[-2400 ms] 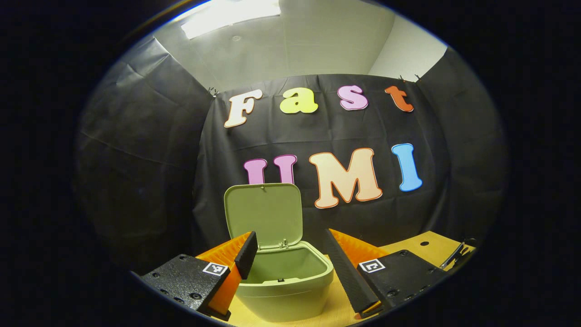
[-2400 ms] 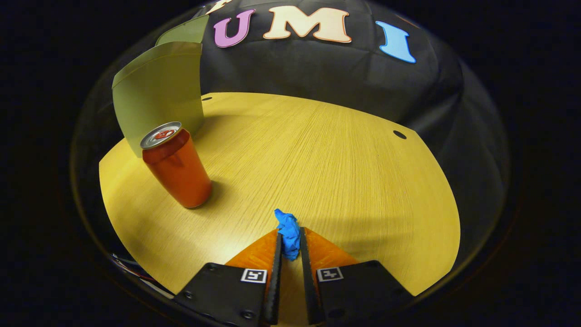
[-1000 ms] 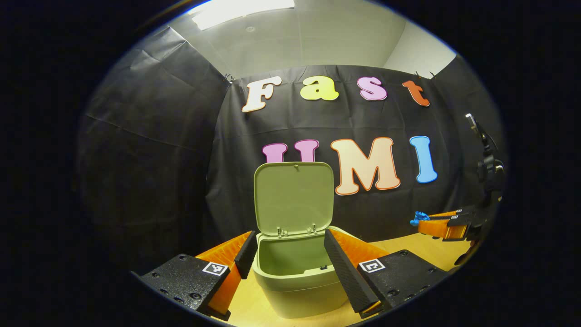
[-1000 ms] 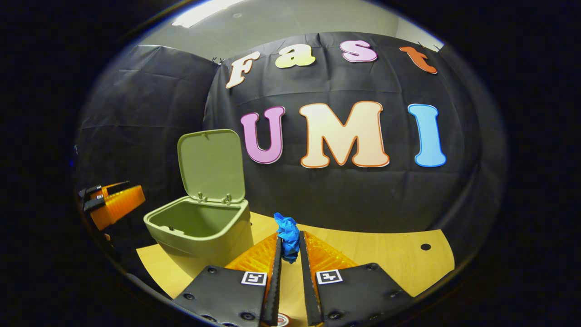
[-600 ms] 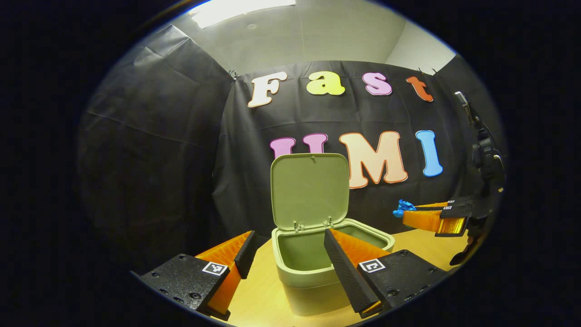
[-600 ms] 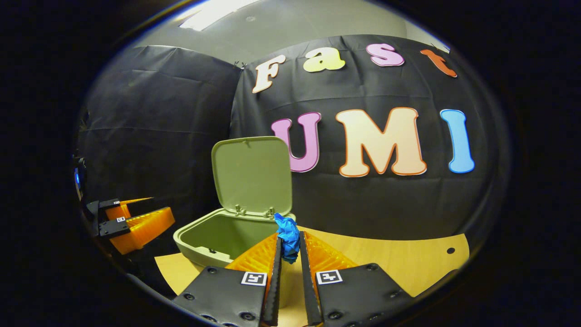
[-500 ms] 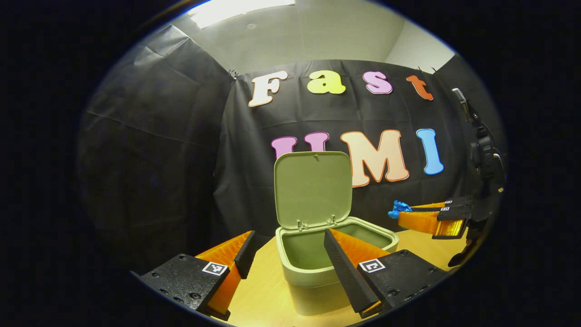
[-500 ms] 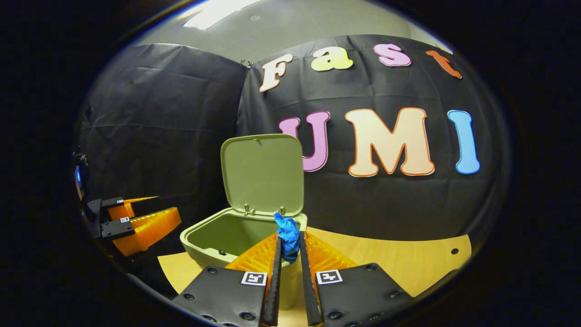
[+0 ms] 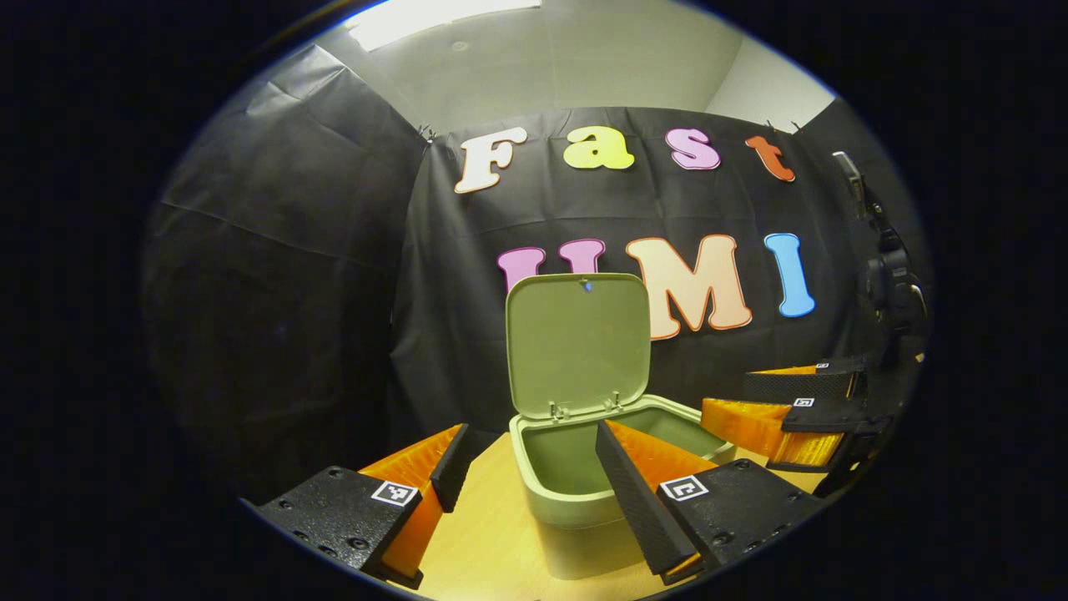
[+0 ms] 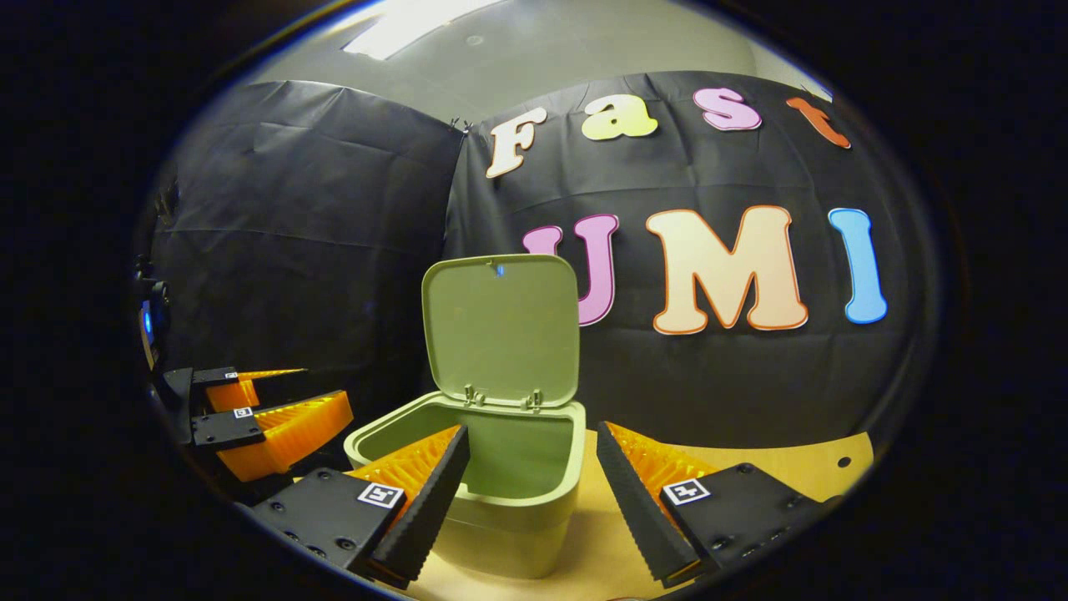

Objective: Press the lid of the desktop garbage bin to open it, pick up the crumpled paper on the desktop and throw it into the bin, then pick up the pop can on the desktop and drop it into the bin, and finally close the garbage bin lid.

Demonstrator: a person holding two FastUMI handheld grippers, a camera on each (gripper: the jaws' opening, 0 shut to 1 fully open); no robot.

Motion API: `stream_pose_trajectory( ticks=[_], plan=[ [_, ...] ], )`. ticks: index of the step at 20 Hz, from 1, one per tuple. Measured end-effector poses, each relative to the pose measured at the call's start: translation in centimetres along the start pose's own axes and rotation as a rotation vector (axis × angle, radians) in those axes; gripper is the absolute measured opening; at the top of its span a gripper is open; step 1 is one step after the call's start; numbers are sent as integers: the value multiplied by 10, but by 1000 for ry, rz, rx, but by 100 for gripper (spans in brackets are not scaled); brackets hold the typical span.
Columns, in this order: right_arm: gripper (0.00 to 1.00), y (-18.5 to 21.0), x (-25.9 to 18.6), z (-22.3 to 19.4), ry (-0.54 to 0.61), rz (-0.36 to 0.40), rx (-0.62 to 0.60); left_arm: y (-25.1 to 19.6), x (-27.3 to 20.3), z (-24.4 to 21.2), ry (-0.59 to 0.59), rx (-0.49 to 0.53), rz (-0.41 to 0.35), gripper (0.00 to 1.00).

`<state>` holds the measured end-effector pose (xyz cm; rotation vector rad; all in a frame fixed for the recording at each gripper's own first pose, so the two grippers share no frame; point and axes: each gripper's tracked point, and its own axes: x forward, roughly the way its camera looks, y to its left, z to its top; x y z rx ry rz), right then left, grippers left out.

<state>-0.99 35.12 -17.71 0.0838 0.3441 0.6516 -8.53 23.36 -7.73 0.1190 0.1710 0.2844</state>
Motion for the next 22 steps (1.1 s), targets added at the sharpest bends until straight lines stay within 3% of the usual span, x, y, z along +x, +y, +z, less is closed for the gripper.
stream_pose_trajectory(
  ticks=[4, 5, 6, 13, 14, 15, 17, 18, 22],
  plan=[
    [97, -46, -27, 11, -20, -77, -23, -34, 5, 5, -14, -11, -40, 90],
    [96, -59, -35, 13, -21, -98, -21, -45, 5, 6, -17, -10, -53, 94],
    [96, -73, -45, 13, -20, -121, -18, -54, 6, 8, -20, -9, -65, 90],
    [96, -174, -112, 15, -8, -289, -13, -137, -1, 6, -8, -7, -174, 90],
    [96, -187, -122, 14, -5, -310, -9, -148, -3, 3, -3, -6, -190, 94],
    [96, -199, -132, 13, -2, -329, -2, -159, -5, 0, 2, -8, -206, 90],
    [96, -223, -149, 11, 5, -365, 10, -179, -9, -9, 23, -9, -232, 94],
    [96, -232, -156, 11, 9, -380, 15, -187, -12, -14, 35, -9, -240, 90],
    [96, -258, -183, 6, 25, -415, 17, -217, -25, -40, 90, -17, -270, 90]
  ],
)
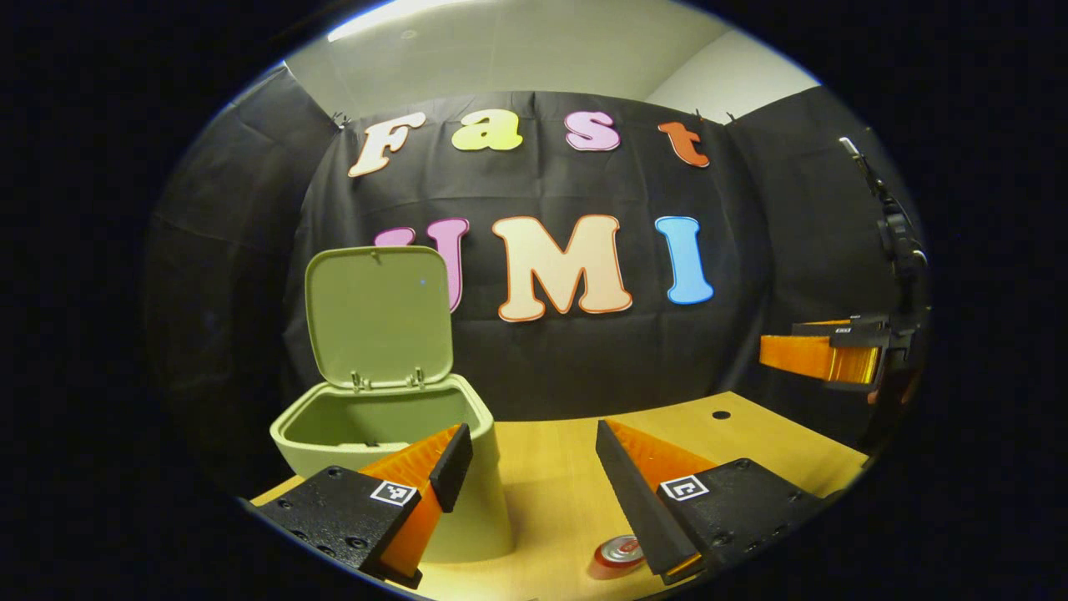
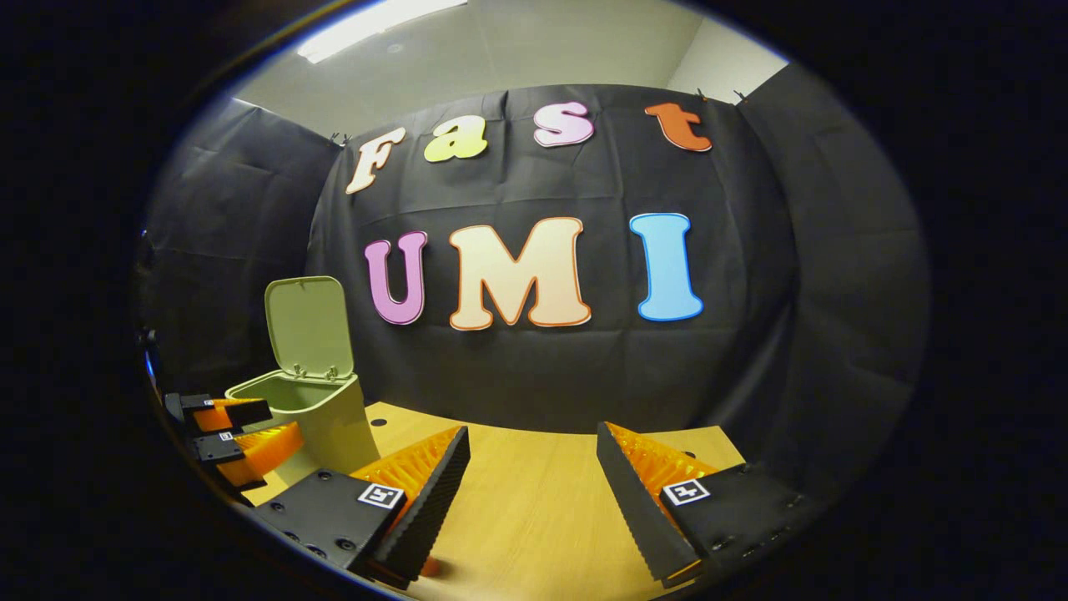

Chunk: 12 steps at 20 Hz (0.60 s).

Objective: Press the lid of the desktop garbage bin to open it, pick up the crumpled paper on the desktop and throw it into the bin, then pick up the pop can on the desktop and drop it into the bin, and finally close the garbage bin lid.

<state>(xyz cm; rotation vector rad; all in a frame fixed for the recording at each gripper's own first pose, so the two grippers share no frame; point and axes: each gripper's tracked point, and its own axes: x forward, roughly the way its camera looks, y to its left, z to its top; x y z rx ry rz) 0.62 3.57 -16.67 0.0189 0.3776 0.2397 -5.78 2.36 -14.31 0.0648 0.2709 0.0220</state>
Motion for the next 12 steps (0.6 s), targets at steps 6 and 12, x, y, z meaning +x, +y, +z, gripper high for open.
stream_pose_trajectory(
  ticks=[6, 12],
  plan=[
    [96, -32, -19, -6, 20, -15, -36, -35, -5, -44, 84, -16, -28, 90],
    [96, -49, -31, -15, 54, -20, -67, -59, -9, -91, 178, -28, -52, 91]
  ],
)
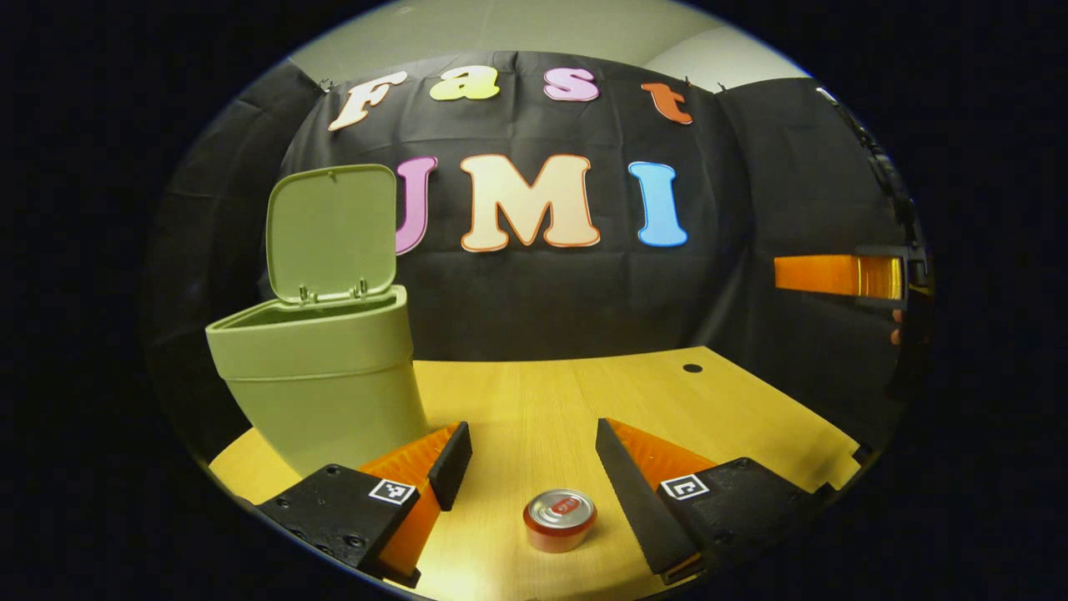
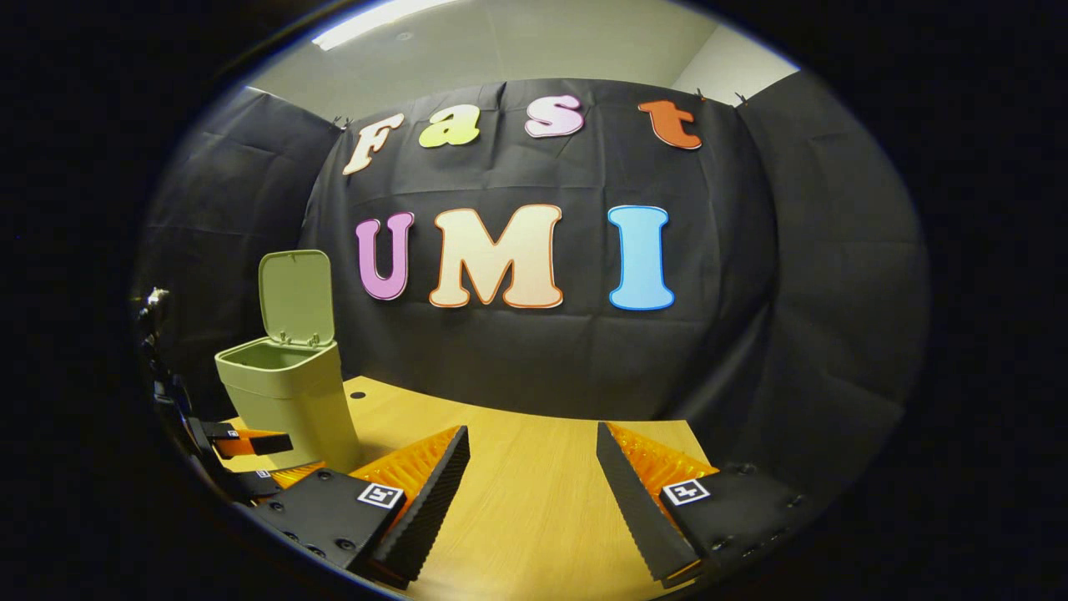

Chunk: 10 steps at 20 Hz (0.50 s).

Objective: Press the lid of the desktop garbage bin to open it, pick up the crumpled paper on the desktop and throw it into the bin, then pick up the pop can on the desktop and drop it into the bin, and finally close the garbage bin lid.

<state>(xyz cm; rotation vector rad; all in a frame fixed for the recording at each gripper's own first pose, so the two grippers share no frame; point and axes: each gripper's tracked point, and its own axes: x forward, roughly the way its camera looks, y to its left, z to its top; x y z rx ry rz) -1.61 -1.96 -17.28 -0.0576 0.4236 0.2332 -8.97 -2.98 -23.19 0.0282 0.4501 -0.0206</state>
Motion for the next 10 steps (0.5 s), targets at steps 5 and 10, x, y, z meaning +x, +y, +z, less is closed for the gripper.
stream_pose_trajectory(
  ticks=[5, 10],
  plan=[
    [97, -11, -6, -8, 25, -13, -13, -12, 5, -45, 95, -9, -15, 91],
    [97, -16, -15, -15, 43, -24, -27, -20, 9, -80, 166, -1, -34, 92]
  ],
)
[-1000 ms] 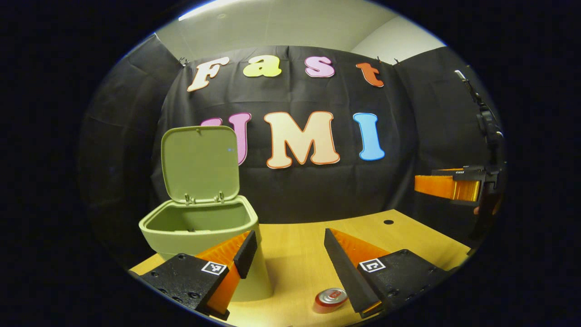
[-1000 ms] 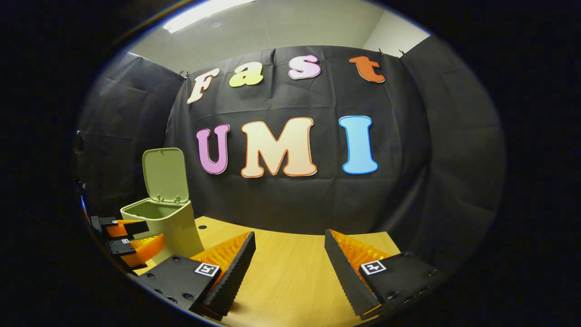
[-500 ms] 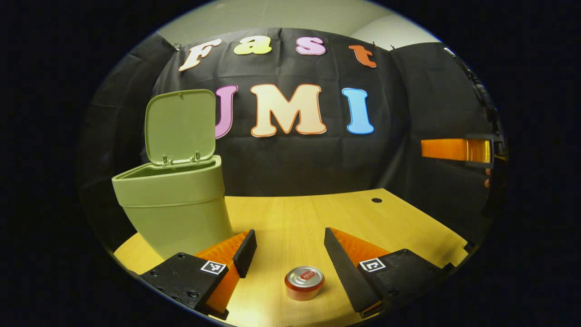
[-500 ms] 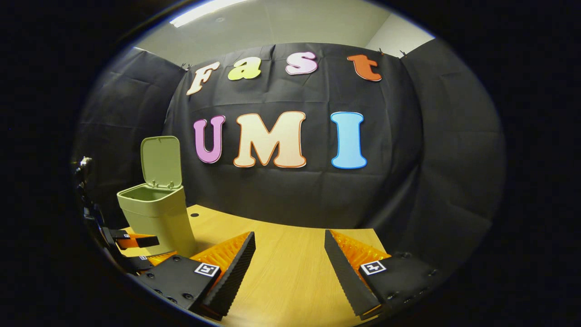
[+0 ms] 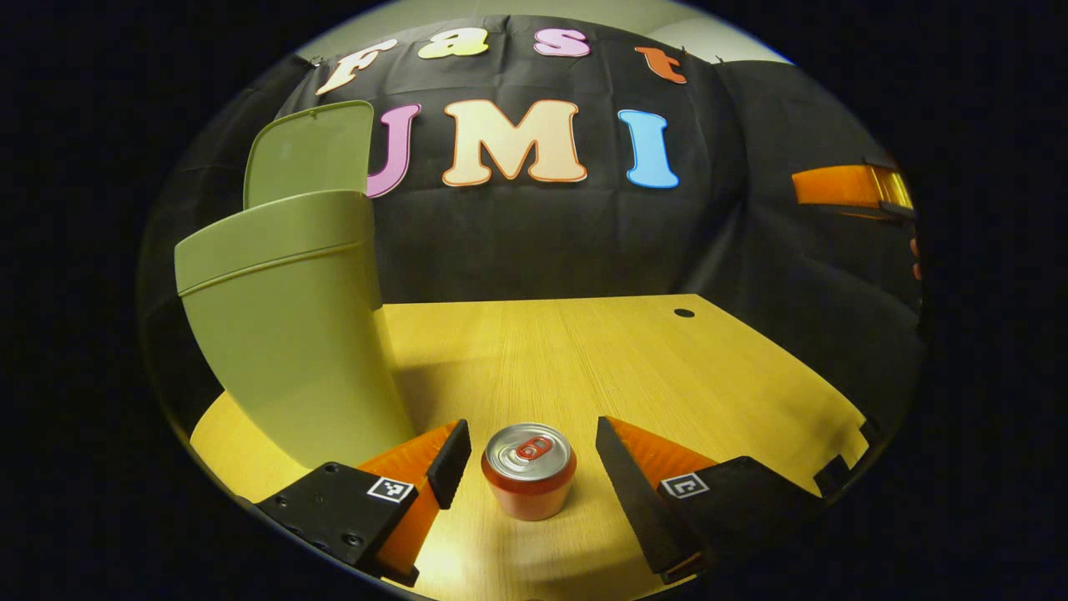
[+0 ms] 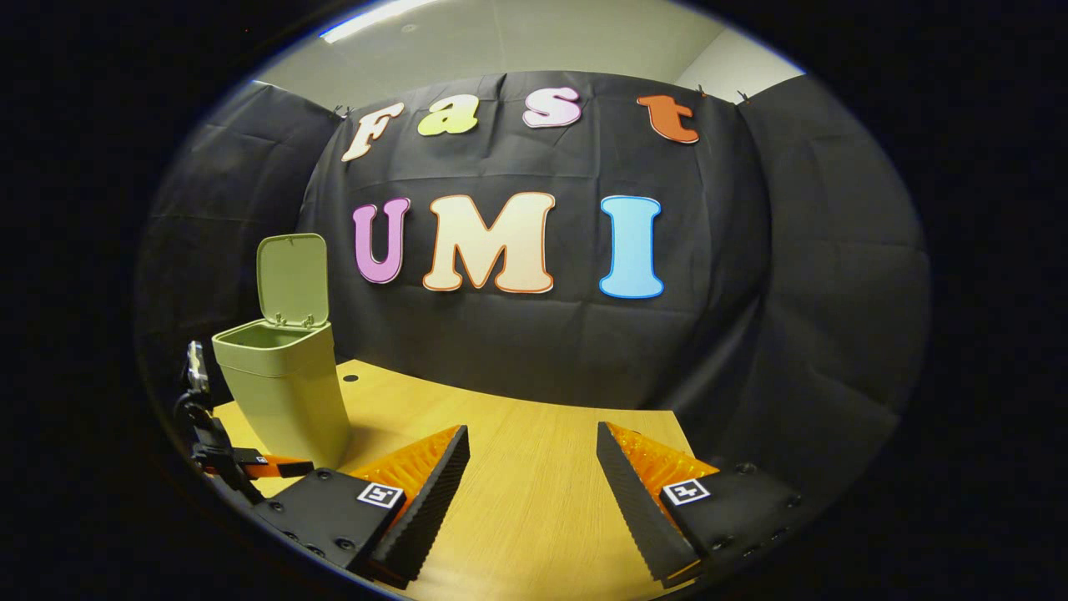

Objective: Press the lid of the desktop garbage bin to open it, pick up the crumpled paper on the desktop and throw it into the bin, then pick up the pop can on the desktop and drop it into the bin, and finally close the garbage bin lid.

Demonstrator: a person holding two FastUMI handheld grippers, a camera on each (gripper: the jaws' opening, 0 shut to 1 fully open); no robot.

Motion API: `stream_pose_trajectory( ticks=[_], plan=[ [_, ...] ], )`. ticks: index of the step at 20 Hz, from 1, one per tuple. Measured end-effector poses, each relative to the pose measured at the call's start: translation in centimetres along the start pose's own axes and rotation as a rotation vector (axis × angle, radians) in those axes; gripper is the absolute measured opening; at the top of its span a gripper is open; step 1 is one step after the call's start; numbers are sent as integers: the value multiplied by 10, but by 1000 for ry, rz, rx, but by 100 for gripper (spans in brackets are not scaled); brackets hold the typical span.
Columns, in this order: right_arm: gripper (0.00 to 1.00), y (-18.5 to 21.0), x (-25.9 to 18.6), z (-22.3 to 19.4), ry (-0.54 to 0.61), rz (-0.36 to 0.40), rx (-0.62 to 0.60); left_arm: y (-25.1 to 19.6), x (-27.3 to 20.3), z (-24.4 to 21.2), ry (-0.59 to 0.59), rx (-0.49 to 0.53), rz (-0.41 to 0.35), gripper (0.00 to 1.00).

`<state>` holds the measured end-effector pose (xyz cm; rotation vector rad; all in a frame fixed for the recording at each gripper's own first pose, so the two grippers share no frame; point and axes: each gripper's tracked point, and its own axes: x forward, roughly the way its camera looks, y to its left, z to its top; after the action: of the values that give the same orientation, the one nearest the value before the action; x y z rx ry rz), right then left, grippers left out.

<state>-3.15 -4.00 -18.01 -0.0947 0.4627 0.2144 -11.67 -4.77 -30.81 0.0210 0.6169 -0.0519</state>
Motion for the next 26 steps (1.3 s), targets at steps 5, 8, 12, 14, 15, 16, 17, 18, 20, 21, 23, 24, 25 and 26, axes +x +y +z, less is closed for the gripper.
stream_pose_trajectory(
  ticks=[5, 8, 12, 14, 15, 16, 17, 18, 20, 21, 23, 24, 25, 26],
  plan=[
    [97, -4, -11, -9, 26, -24, 0, -3, 11, -27, 63, 5, -14, 92],
    [98, -7, -16, -13, 36, -41, -2, -1, 16, -42, 102, 13, -17, 93],
    [98, -4, -21, -15, 42, -49, 2, 1, 20, -49, 114, 31, -40, 92],
    [98, 0, -22, -16, 42, -48, 2, 0, 21, -47, 120, 39, -68, 79],
    [98, 2, -23, -16, 41, -47, -2, 1, 19, -41, 114, 48, -72, 78],
    [98, 4, -23, -16, 40, -44, -4, 2, 19, -33, 100, 56, -76, 78],
    [98, 7, -24, -14, 37, -41, -2, 3, 20, -20, 81, 63, -80, 78],
    [98, 8, -24, -13, 32, -39, 2, 4, 22, -8, 62, 69, -84, 78],
    [98, 13, -22, -12, 28, -35, 15, 3, 20, 19, 14, 75, -101, 78],
    [98, 15, -21, -12, 31, -30, 19, 5, 19, 34, -15, 77, -102, 78],
    [98, 19, -20, -8, 21, -27, 23, 7, 21, 64, -65, 80, -105, 78],
    [98, 19, -19, -6, 15, -28, 25, 9, 21, 80, -95, 83, -107, 77],
    [98, 21, -19, -5, 10, -28, 31, 9, 20, 94, -120, 88, -109, 77],
    [98, 21, -19, -6, 8, -28, 35, 10, 19, 109, -147, 93, -113, 78]
  ],
)
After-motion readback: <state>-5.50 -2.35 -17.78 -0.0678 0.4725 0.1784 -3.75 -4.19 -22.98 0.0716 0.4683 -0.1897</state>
